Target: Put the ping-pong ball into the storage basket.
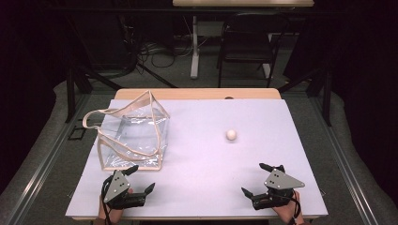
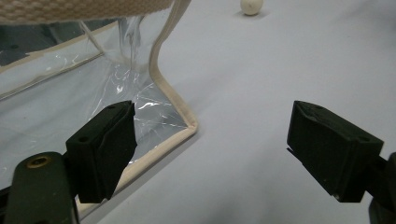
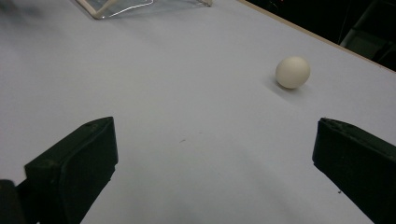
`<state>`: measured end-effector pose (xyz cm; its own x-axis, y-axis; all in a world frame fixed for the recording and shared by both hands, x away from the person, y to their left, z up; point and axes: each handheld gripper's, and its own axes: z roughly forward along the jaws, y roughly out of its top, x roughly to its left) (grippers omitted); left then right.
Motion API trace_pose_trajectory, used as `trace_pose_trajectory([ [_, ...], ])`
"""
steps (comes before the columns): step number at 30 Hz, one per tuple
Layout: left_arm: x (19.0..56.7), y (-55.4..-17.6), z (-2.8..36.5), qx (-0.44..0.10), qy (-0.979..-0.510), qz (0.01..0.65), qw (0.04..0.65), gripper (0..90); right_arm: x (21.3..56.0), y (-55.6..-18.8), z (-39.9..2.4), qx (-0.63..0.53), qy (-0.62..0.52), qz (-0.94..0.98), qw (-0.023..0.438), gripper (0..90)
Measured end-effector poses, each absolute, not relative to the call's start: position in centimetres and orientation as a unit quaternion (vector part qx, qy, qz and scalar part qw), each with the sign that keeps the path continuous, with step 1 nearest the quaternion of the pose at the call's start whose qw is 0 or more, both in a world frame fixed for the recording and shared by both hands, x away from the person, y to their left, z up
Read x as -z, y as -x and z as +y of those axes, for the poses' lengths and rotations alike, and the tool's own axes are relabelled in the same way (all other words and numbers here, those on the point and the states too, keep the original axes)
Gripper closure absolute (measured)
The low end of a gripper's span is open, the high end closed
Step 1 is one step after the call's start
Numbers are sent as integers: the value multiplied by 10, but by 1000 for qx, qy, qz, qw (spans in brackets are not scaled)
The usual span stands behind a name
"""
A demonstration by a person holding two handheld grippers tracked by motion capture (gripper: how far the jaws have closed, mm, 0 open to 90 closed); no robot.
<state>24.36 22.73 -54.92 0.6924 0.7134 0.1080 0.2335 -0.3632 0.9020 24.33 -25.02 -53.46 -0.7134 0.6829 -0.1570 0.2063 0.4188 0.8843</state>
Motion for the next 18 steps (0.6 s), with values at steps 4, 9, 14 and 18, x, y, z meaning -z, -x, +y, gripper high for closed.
trace_pose_trajectory([
  [4,549,-244,227,-253,-785,305,476,159,529,-246,-249,-463,-282,799,261,0],
  [9,550,-245,225,-250,-788,302,475,159,522,-251,-247,-456,-291,801,258,0],
  [14,551,-246,224,-248,-789,300,475,159,522,-256,-244,-447,-291,807,254,0],
  [18,551,-247,223,-247,-789,300,475,159,522,-260,-242,-440,-296,810,250,0],
])
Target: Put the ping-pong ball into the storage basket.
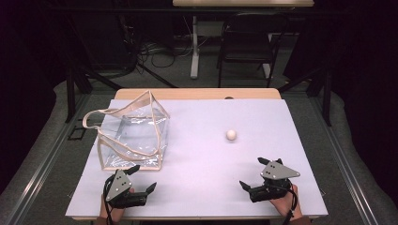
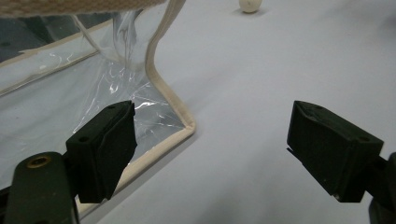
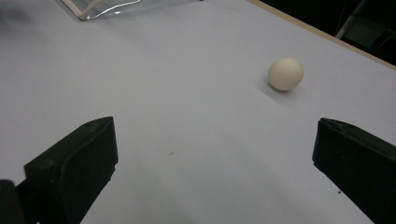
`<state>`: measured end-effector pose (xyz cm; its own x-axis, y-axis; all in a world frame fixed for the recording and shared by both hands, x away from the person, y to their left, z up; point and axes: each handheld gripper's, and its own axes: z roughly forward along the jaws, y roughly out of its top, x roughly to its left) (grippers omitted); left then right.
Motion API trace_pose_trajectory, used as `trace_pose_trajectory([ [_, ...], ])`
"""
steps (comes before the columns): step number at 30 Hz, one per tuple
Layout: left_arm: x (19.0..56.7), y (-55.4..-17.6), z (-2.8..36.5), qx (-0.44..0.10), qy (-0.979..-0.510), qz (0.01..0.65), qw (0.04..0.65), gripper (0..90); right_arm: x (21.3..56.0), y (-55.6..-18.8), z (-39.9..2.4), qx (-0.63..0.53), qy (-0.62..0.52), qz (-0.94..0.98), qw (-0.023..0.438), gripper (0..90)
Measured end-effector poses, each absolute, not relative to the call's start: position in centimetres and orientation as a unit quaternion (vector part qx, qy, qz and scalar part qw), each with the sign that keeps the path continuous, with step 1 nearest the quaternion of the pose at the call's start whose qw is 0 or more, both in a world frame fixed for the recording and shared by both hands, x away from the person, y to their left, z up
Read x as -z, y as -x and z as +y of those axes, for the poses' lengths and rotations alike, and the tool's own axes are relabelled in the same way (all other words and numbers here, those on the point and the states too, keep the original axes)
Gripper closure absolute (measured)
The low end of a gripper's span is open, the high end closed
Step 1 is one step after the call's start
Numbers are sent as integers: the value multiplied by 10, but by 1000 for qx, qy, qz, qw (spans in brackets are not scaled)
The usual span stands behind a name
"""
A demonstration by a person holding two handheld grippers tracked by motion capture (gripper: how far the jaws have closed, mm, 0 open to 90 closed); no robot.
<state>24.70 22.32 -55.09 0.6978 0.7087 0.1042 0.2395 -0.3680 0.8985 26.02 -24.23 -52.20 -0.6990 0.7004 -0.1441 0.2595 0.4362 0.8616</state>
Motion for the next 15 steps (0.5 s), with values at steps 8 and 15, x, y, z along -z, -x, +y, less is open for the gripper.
trace_pose_trajectory([
  [8,551,-248,222,-244,-791,298,475,159,522,-269,-238,-428,-305,815,244,0],
  [15,551,-248,222,-244,-792,298,474,159,523,-279,-232,-421,-301,822,239,0],
])
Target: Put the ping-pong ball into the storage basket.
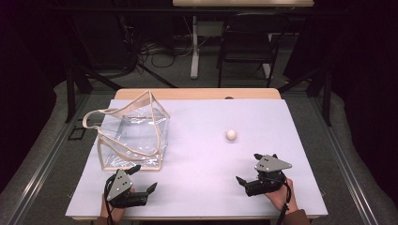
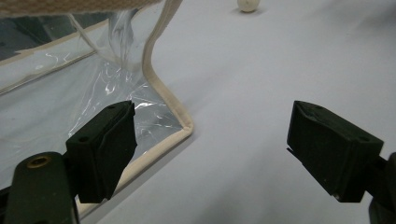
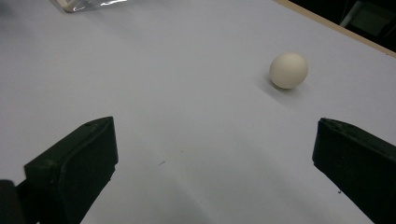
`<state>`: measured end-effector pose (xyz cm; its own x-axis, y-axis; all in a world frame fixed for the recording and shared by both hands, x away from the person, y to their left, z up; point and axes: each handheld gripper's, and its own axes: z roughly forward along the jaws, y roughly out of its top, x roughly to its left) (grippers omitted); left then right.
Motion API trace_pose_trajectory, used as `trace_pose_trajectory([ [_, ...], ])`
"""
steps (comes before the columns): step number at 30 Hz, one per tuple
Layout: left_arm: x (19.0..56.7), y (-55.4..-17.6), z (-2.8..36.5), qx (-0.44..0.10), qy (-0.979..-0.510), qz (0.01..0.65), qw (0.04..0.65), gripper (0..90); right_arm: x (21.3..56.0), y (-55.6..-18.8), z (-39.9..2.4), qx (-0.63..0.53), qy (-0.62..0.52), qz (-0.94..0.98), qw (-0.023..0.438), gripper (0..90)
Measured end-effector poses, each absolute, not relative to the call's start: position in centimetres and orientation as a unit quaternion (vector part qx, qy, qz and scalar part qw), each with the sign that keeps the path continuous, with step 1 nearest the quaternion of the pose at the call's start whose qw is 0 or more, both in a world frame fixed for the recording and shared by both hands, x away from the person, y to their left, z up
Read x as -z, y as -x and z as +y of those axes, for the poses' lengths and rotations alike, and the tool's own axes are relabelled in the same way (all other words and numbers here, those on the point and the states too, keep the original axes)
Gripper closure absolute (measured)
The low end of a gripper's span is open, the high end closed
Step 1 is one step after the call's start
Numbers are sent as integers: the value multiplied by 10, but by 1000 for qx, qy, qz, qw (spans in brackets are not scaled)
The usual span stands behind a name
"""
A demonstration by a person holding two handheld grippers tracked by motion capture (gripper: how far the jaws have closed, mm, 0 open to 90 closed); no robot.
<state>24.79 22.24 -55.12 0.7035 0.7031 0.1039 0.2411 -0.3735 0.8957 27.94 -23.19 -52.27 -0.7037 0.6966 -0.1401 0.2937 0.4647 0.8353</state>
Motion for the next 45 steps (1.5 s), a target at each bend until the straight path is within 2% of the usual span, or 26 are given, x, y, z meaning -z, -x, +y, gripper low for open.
trace_pose_trajectory([
  [45,551,-247,222,-244,-793,294,474,159,512,-351,-219,-383,-338,832,218,0],
])
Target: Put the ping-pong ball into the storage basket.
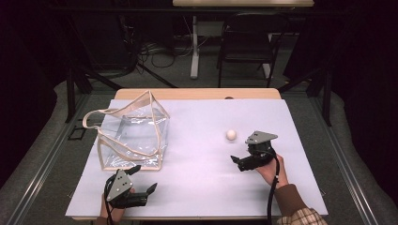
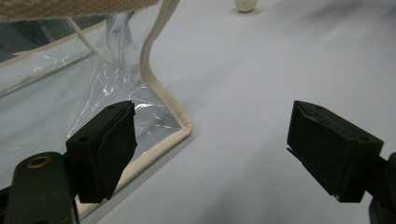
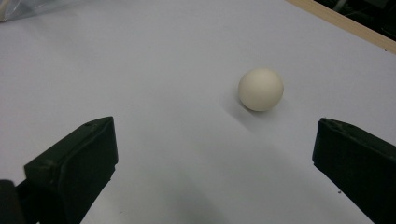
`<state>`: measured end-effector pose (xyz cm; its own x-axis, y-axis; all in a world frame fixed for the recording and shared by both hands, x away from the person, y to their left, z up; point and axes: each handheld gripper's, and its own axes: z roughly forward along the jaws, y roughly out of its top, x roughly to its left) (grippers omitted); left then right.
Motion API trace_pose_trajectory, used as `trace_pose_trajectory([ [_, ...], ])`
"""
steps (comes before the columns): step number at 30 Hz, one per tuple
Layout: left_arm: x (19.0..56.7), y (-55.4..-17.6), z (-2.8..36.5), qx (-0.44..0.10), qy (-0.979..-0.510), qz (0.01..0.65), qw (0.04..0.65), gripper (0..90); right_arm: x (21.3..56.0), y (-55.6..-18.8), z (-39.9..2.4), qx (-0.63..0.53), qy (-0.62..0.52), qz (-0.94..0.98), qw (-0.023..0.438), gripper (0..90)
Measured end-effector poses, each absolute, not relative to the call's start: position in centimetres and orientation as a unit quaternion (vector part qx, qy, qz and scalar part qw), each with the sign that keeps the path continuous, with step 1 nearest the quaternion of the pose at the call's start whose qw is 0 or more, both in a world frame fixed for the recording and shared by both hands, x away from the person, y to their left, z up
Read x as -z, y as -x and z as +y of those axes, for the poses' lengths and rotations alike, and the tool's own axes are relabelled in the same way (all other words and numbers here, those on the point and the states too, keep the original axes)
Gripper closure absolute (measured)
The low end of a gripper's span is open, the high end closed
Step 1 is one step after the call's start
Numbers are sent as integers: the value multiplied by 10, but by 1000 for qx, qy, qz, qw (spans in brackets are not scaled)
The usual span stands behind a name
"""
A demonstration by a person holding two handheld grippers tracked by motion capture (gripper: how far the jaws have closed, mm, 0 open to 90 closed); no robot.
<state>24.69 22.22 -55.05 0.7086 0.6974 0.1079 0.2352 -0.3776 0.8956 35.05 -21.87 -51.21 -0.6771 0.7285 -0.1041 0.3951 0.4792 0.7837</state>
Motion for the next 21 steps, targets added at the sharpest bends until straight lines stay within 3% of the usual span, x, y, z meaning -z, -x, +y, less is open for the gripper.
trace_pose_trajectory([
  [21,551,-248,223,-240,-795,293,474,159,517,-376,-216,-377,-354,830,209,0],
])
